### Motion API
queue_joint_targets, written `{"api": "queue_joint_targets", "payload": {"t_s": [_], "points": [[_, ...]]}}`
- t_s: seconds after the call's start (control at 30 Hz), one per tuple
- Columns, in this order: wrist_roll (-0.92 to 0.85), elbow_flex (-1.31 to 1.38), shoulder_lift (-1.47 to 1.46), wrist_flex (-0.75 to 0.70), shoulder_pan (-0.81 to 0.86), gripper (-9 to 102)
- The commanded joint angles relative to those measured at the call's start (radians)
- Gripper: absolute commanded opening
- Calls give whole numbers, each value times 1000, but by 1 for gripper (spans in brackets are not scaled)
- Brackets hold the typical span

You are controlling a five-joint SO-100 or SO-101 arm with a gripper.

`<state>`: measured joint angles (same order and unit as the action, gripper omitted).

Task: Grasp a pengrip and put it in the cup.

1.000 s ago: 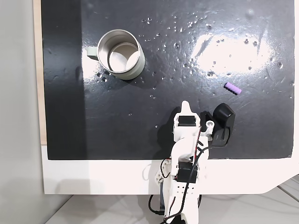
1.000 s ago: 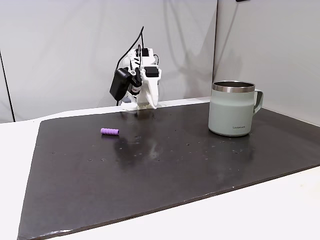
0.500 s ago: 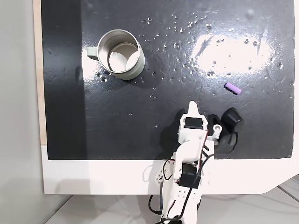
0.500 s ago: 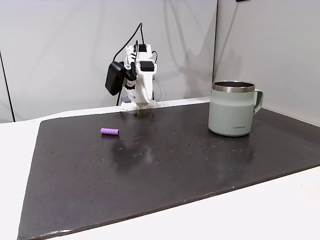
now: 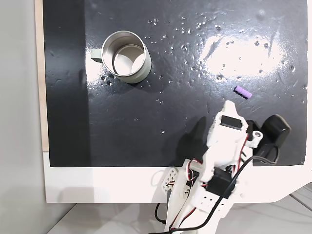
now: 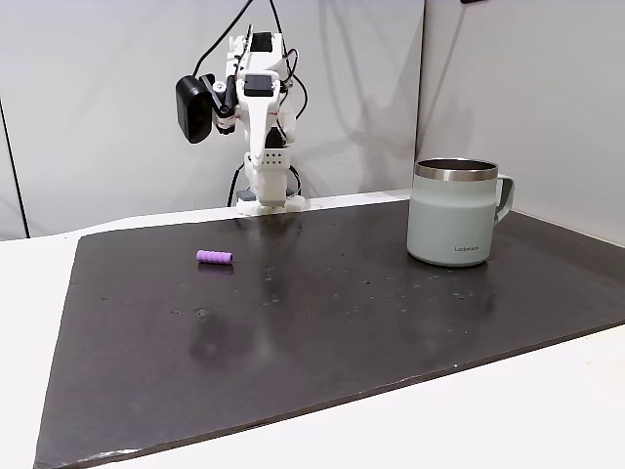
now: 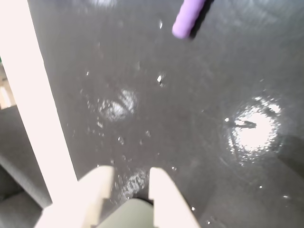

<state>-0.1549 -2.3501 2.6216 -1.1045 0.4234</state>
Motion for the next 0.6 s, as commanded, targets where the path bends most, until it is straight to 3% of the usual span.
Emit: {"api": "queue_joint_targets", "payload": {"t_s": [0.0, 0.33, 0.57], "points": [[-26, 135, -110, -17, 49, 17], [-63, 540, -666, -155, 164, 21], [-129, 687, -911, -167, 173, 23]]}}
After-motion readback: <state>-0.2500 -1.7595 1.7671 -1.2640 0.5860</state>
